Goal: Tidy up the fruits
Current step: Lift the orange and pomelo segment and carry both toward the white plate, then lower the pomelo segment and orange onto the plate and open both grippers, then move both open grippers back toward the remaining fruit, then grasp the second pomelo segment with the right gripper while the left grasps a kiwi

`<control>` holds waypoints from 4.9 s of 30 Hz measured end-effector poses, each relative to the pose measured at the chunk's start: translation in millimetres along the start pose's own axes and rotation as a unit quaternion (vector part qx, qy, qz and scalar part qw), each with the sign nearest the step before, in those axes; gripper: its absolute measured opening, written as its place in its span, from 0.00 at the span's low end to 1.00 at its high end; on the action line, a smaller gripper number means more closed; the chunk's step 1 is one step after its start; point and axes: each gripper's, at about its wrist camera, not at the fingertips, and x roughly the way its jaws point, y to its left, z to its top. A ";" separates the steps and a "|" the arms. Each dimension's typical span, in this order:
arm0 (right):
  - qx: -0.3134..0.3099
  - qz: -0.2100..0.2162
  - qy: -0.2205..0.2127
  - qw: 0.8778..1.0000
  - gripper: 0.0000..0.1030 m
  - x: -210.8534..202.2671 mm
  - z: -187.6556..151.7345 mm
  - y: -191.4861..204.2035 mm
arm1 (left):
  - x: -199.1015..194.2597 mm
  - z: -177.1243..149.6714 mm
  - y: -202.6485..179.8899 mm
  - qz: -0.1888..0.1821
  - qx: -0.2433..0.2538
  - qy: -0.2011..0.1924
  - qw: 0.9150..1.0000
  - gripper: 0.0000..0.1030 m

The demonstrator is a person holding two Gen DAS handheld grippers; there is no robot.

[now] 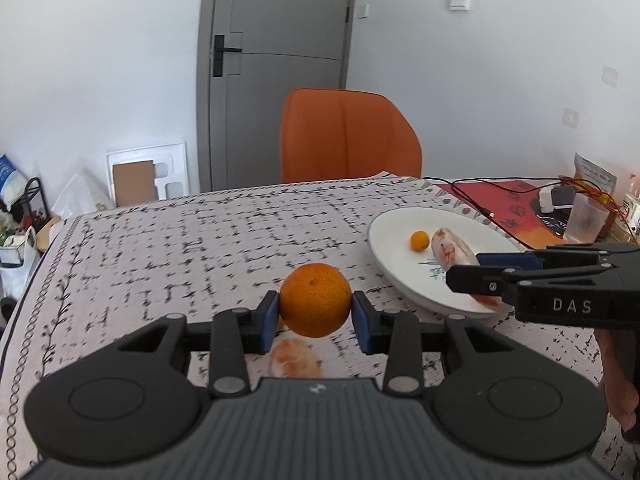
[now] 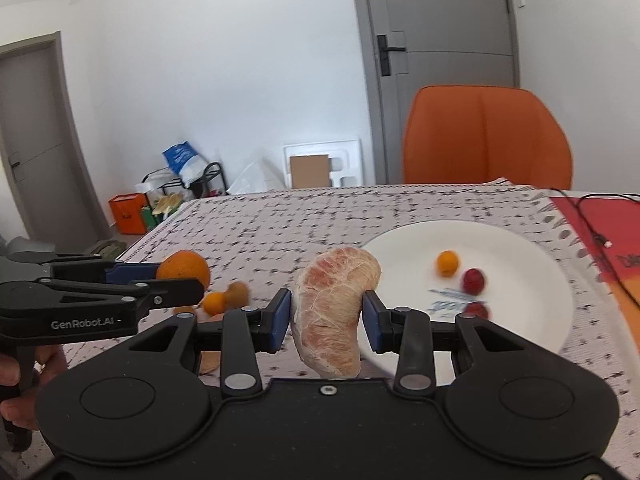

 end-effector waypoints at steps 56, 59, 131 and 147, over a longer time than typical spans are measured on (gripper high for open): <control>0.052 -0.071 -0.037 0.995 0.89 -17.9 -23.7 -78.7 | 63.3 25.2 -65.9 -0.038 0.063 0.023 0.997 0.46; 0.056 -0.062 -0.041 0.996 1.00 -17.7 -23.5 -73.4 | 58.9 22.4 -57.0 -0.023 0.056 0.024 0.998 0.52; -0.006 0.098 0.041 0.994 1.00 29.0 -23.6 50.8 | -33.7 -42.5 75.6 0.067 -0.067 0.020 0.995 0.81; -0.016 0.113 0.090 0.989 0.83 67.6 -21.6 70.1 | -23.0 -41.4 86.0 0.070 -0.076 0.023 0.994 0.79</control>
